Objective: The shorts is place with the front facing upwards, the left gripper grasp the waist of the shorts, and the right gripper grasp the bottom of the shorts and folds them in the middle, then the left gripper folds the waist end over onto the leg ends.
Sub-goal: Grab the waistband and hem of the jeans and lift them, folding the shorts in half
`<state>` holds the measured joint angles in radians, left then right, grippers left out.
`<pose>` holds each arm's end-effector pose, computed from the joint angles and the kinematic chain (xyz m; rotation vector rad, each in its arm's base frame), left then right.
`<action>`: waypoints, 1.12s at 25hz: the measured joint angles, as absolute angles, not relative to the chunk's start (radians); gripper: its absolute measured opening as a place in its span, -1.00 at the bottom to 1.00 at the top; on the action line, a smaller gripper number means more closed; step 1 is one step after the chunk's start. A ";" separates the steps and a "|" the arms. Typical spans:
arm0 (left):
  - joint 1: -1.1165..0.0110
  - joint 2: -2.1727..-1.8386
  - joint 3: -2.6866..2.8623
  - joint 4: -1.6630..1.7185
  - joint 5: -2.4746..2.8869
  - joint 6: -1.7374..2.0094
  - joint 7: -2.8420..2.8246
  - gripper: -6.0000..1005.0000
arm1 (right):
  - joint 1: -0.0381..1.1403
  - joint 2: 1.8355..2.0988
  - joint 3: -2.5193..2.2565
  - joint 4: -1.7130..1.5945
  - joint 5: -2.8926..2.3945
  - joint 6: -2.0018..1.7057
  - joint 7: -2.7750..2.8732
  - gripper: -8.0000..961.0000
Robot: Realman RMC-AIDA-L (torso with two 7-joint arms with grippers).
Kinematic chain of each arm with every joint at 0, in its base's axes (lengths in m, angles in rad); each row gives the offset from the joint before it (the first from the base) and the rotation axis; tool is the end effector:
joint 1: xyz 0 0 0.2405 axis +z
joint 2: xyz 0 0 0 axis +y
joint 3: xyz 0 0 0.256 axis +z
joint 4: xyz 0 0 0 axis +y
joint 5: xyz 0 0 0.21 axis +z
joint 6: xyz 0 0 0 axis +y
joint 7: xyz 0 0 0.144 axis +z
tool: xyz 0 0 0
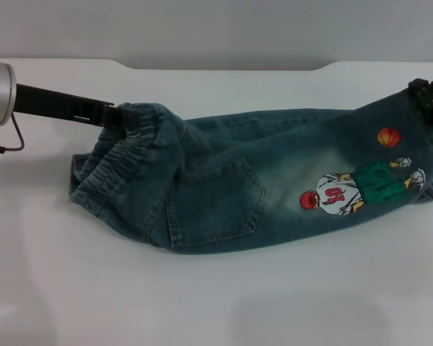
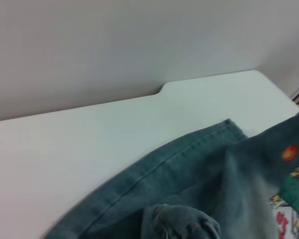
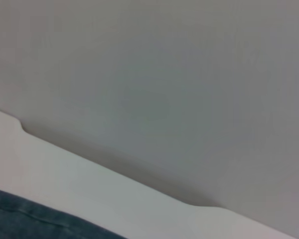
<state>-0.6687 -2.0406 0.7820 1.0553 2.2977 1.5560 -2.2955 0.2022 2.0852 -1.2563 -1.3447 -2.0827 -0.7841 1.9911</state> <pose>-0.2109 0.3873 0.0589 -2.5397 -1.2299 -0.2888 0.2610 0.3658 0.0617 -2.1121 0.6488 0.2266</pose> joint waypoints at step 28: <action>-0.669 -2.047 0.782 1.054 2.364 1.467 -2.338 -0.90 | 0.146 2.091 -1.129 -1.420 -2.055 -0.784 2.002 -0.95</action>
